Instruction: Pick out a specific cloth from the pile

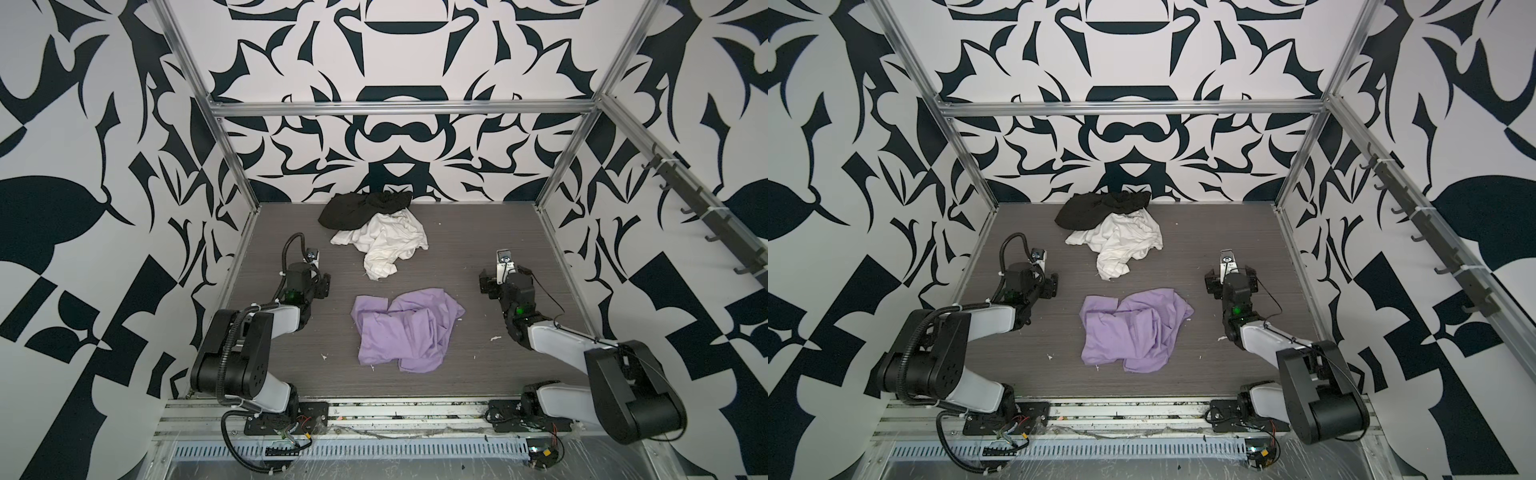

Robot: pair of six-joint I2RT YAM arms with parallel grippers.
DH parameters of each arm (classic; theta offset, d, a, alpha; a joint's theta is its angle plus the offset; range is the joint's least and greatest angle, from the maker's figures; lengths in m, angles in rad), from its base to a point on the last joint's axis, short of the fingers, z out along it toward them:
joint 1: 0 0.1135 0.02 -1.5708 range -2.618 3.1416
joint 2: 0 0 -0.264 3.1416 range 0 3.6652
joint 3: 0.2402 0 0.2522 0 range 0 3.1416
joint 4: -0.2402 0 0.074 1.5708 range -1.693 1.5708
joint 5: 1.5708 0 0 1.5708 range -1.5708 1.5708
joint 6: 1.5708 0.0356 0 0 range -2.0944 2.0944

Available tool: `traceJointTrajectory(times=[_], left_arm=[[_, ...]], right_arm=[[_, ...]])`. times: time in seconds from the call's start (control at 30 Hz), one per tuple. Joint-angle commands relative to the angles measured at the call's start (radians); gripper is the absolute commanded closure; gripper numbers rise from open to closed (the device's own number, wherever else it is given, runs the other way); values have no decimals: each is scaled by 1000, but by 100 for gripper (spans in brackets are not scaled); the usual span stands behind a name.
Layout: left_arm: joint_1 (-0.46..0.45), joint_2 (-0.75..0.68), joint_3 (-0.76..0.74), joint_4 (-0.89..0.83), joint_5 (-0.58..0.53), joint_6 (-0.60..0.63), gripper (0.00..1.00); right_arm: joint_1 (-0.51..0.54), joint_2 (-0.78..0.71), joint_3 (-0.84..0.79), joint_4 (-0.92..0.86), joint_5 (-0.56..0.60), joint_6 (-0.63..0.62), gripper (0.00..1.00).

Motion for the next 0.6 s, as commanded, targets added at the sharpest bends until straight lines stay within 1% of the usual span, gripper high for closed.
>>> traceJointTrajectory(times=[0.0,0.03,0.07,0.1,0.13,0.17,0.2,0.23,0.27,0.3,0.33,0.37,0.4,0.5,0.53,0.57], left_arm=[[80,23,-76,256,104,-92,29],[75,20,-75,245,105,-81,28],[75,27,-74,258,98,-81,26],[75,39,-79,286,94,-85,22],[75,43,-81,301,90,-84,0],[75,44,-84,304,91,-86,1],[75,42,-83,301,95,-87,1],[75,44,-83,301,93,-88,1],[75,44,-83,303,92,-89,1],[76,45,-81,300,90,-90,1],[75,45,-79,298,90,-90,0],[75,45,-78,296,89,-89,0],[75,45,-77,295,89,-89,0],[73,45,-78,294,89,-90,0],[74,45,-77,295,89,-89,1],[74,45,-77,294,89,-90,0]], right_arm=[[-13,-54,-10,-8,-56,32,1],[-13,-77,-18,-53,-91,53,1],[-12,-78,-47,-30,-83,57,1],[-13,-55,-87,42,-66,57,1],[-13,-10,-114,133,-8,53,1],[-13,51,-118,229,79,15,1],[-13,108,-87,247,135,-8,0],[-28,147,-29,189,150,3,0],[-29,175,65,19,141,19,0],[-41,211,125,-61,74,6,0],[-42,227,144,-80,71,2,0],[-42,216,136,-79,60,-1,0],[-42,184,100,-41,38,-6,0],[-42,91,-51,142,21,-8,0],[-42,81,-58,144,22,2,0],[-42,75,-42,102,24,14,0]])
